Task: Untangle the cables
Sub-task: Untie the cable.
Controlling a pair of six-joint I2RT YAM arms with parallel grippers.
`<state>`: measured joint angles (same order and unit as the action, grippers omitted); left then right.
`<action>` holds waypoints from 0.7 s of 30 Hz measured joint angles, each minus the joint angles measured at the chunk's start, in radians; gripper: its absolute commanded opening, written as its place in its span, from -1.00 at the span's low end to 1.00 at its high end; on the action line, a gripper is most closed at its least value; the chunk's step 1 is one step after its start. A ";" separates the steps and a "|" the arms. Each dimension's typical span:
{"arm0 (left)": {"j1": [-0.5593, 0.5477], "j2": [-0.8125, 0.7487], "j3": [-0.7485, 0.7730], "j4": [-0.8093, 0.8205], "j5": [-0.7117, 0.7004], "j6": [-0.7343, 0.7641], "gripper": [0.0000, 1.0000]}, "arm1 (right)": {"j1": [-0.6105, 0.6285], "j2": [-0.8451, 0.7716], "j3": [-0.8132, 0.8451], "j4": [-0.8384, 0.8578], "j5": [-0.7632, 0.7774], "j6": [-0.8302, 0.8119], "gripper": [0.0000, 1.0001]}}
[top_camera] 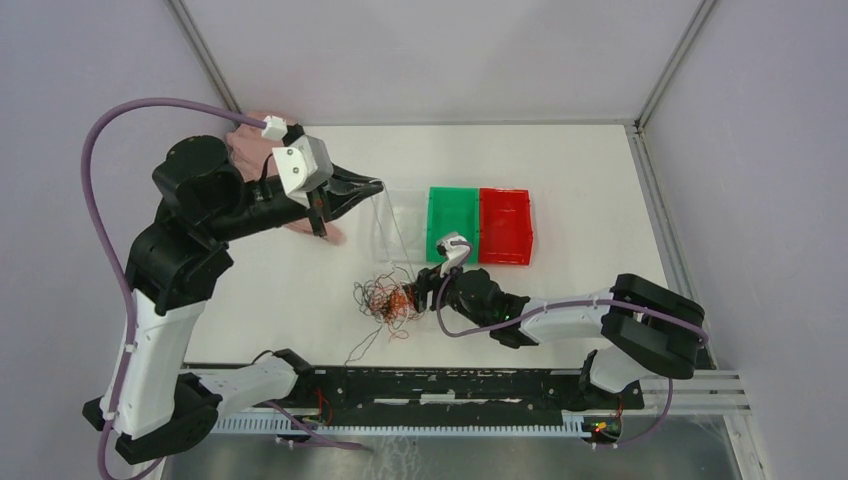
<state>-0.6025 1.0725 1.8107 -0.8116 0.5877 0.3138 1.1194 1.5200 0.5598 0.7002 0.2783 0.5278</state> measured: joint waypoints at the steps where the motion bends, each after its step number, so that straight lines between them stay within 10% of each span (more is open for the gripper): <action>1: 0.000 0.000 0.008 0.004 -0.011 0.003 -0.94 | 0.000 0.000 -0.006 0.003 0.007 0.003 0.35; 21: -0.002 0.022 0.106 0.349 -0.295 0.159 -0.94 | 0.002 -0.004 -0.106 0.064 0.073 0.056 0.37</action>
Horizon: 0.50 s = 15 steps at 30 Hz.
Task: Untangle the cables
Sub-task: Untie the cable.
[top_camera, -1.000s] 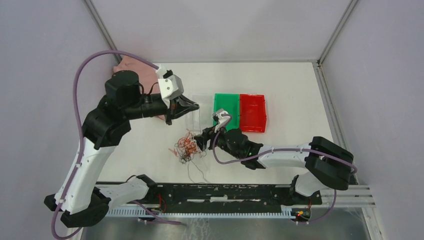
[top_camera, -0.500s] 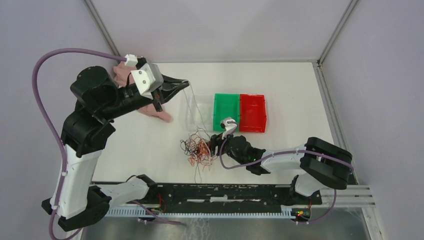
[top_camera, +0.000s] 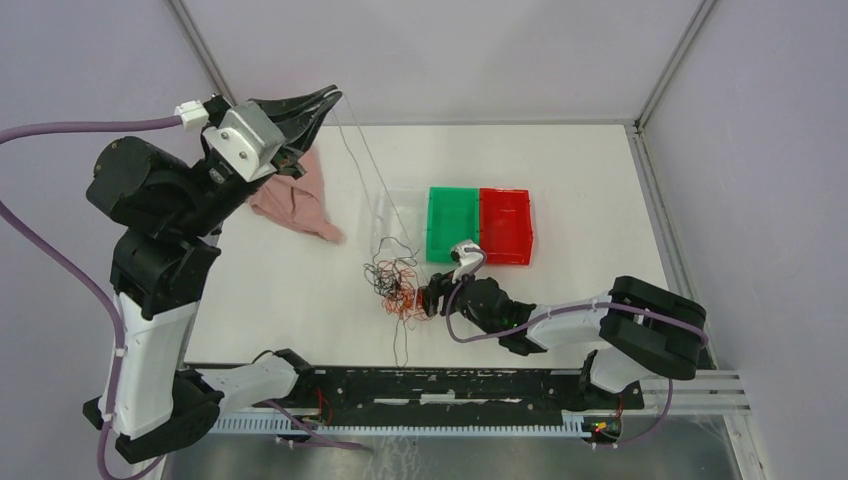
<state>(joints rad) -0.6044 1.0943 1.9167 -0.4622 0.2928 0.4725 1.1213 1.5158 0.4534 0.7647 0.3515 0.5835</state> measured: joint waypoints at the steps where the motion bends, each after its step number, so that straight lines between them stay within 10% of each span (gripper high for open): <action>1: 0.000 0.001 0.002 0.017 -0.008 0.005 -0.94 | 0.000 -0.002 -0.005 0.004 0.001 0.003 0.38; 15: 0.000 -0.023 -0.008 0.368 -0.137 0.059 -0.94 | 0.001 -0.011 -0.044 -0.036 0.013 0.024 0.40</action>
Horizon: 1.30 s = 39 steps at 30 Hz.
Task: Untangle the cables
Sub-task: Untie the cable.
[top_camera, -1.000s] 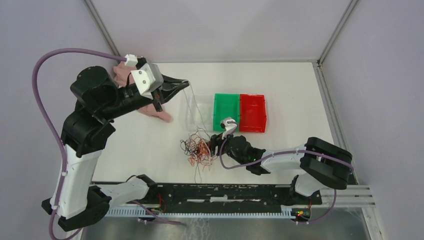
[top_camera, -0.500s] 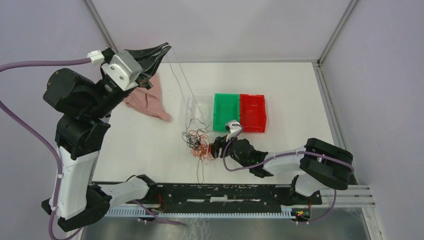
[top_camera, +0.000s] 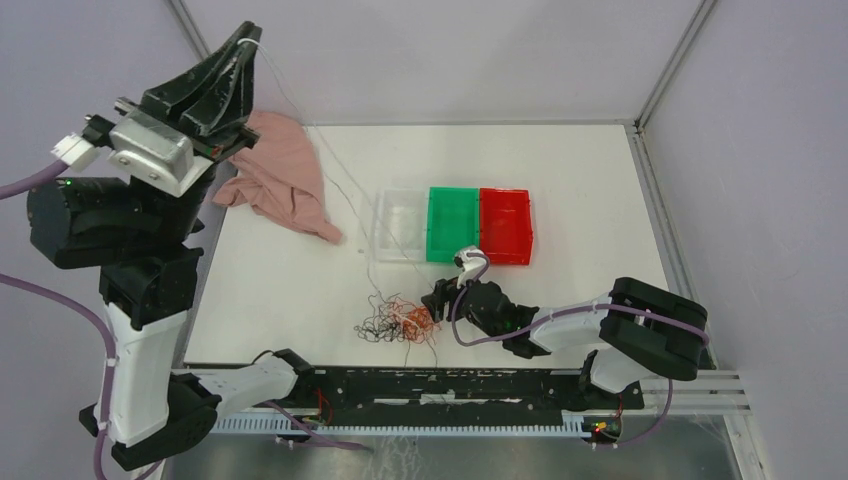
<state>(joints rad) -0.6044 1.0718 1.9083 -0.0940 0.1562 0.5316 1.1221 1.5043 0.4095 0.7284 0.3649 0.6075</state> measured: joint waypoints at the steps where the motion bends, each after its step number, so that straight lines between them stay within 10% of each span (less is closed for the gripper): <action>1: 0.000 0.002 0.008 0.019 -0.003 0.006 -0.94 | 0.000 0.000 -0.002 -0.005 0.000 0.000 0.41; 24: 0.000 0.183 0.204 0.486 -0.044 0.330 -0.94 | 0.002 0.000 -0.038 -0.033 0.038 0.003 0.46; 39: 0.000 0.194 0.311 0.478 0.008 0.481 -0.94 | 0.002 -0.046 -0.114 -0.045 0.066 0.003 0.50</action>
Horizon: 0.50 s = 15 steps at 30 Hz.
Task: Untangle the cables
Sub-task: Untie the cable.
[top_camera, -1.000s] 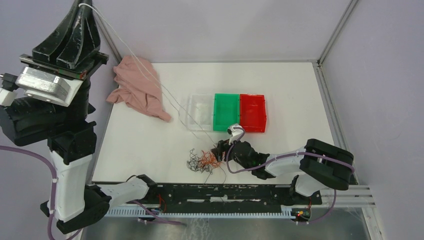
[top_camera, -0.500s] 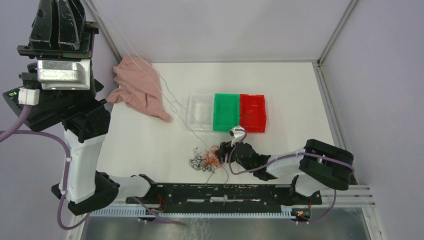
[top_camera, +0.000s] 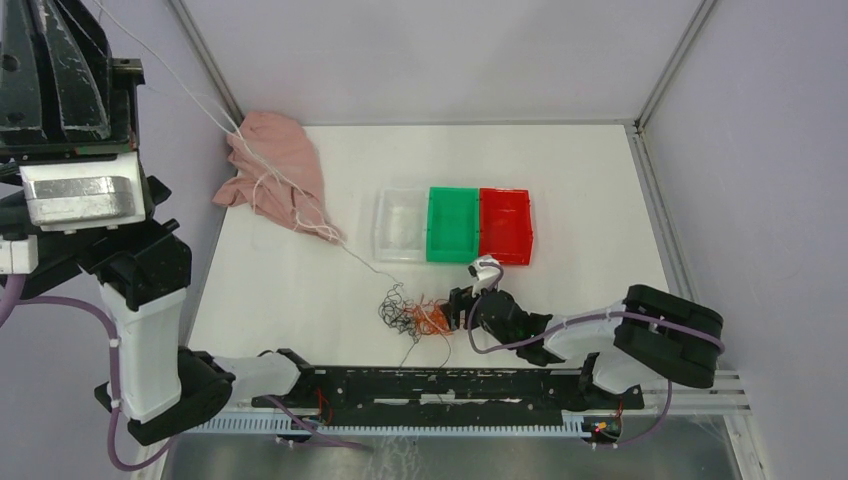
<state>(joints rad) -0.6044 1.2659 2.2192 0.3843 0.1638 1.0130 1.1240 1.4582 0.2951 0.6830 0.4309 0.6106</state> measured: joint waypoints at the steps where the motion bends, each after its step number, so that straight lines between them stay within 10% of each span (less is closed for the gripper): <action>1: 0.000 -0.019 -0.024 -0.019 0.008 0.000 -0.94 | 0.000 -0.018 0.000 -0.013 0.000 -0.005 0.50; 15: 0.000 -0.080 -0.157 -0.239 0.095 -0.037 -0.94 | -0.001 -0.389 0.363 -0.372 -0.129 -0.225 0.54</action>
<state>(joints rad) -0.6044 1.1858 2.0621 0.1455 0.2584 0.9756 1.1233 1.0691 0.6582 0.3115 0.3019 0.3851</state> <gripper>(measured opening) 0.051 0.771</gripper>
